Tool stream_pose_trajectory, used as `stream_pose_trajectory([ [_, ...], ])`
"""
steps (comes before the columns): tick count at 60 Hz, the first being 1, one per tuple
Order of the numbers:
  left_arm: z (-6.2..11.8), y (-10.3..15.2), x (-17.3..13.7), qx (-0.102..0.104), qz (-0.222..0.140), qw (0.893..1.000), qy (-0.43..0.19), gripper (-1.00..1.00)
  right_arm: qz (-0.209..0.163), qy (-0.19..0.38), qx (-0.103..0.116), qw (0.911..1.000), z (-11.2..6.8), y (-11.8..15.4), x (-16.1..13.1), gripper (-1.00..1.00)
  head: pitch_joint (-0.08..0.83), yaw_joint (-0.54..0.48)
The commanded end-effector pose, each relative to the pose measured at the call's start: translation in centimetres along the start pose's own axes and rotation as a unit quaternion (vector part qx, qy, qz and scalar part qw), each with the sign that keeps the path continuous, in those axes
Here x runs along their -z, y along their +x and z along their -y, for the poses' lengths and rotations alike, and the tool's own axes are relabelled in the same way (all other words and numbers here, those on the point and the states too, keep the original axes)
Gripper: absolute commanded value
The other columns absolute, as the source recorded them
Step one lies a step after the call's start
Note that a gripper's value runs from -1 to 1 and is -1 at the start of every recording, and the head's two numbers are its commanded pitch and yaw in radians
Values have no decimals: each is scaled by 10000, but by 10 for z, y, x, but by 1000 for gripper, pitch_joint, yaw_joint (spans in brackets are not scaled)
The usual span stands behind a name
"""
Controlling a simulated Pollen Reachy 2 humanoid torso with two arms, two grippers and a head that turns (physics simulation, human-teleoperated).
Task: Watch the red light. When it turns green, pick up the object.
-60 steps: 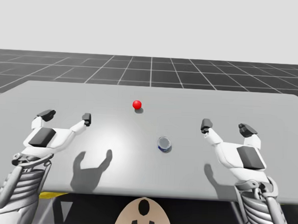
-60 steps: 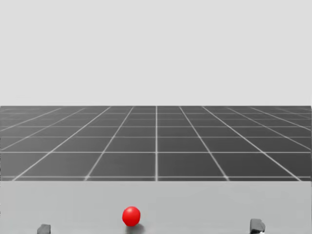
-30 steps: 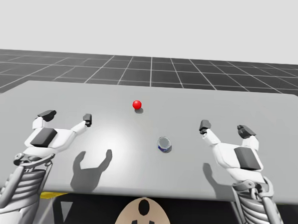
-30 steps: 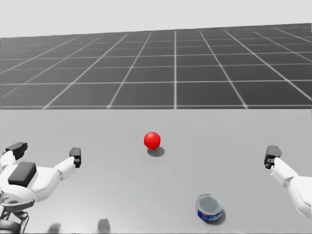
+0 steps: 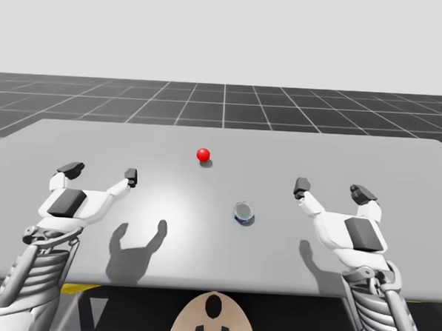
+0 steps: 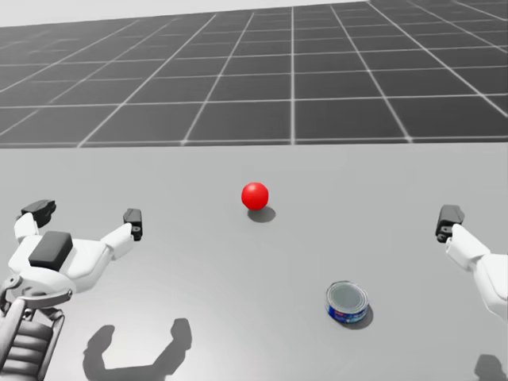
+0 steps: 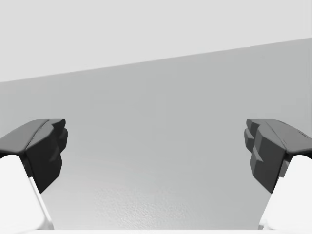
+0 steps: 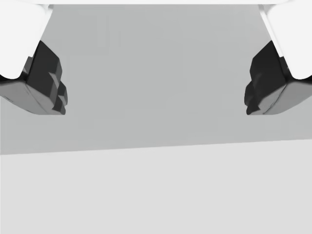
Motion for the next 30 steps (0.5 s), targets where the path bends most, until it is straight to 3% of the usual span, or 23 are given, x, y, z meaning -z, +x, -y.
stream_pose_trajectory([
  [1,1,0,0,4,21,10000,2,-1000,-20,6,93,10000,-4,-2,-1,-1000,422,105],
  [30,1,0,-1,13,50,10000,19,-1000,-13,59,74,10000,-5,-3,-2,-1000,421,103],
])
